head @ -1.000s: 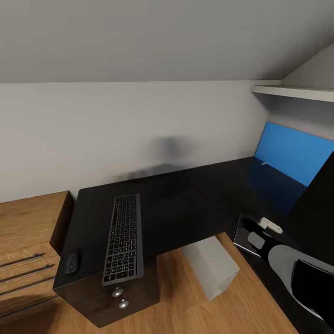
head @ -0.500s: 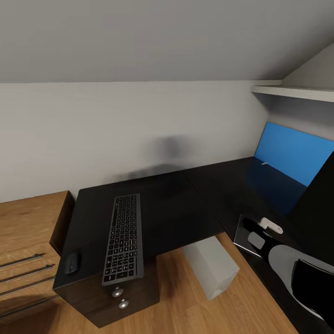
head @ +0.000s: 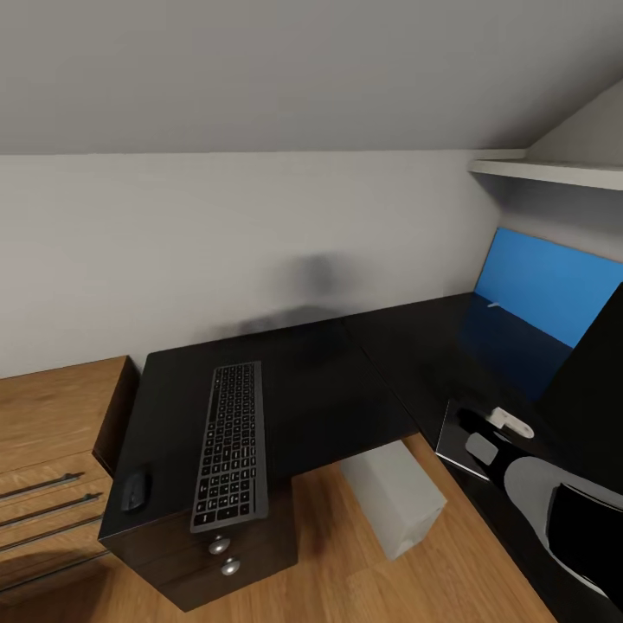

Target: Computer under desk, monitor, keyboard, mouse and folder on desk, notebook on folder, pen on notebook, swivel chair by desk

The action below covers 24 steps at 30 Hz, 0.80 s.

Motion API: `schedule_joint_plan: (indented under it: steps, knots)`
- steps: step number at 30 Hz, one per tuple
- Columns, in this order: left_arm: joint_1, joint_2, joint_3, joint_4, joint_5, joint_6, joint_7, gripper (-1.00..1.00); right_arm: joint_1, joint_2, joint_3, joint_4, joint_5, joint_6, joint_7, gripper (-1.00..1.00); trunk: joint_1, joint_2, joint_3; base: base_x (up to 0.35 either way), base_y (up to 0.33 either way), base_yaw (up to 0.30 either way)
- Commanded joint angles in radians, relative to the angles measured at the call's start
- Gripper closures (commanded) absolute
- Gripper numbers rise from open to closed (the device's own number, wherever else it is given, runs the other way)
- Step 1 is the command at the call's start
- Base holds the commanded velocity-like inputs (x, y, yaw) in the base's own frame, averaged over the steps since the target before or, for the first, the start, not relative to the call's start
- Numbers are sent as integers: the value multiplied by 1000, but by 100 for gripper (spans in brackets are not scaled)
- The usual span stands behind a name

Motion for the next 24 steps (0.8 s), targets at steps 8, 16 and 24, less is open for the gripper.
schedule_joint_plan:
  steps: [8,16,24]
  knots:
    - [0,1,-1,-15,10,-4,4,-100,0,-1,10,-2,-7,0,-33,-100,0,-1,-1,0,0,0]
    - [0,1,-1,-29,11,-6,4,-100,0,1,13,-4,-6,1,-38,-100,0,-1,-1,0,0,0]
    - [0,1,2,-56,11,-5,1,-100,0,2,14,-5,-5,3,-39,-100,8,-15,-7,0,0,0]
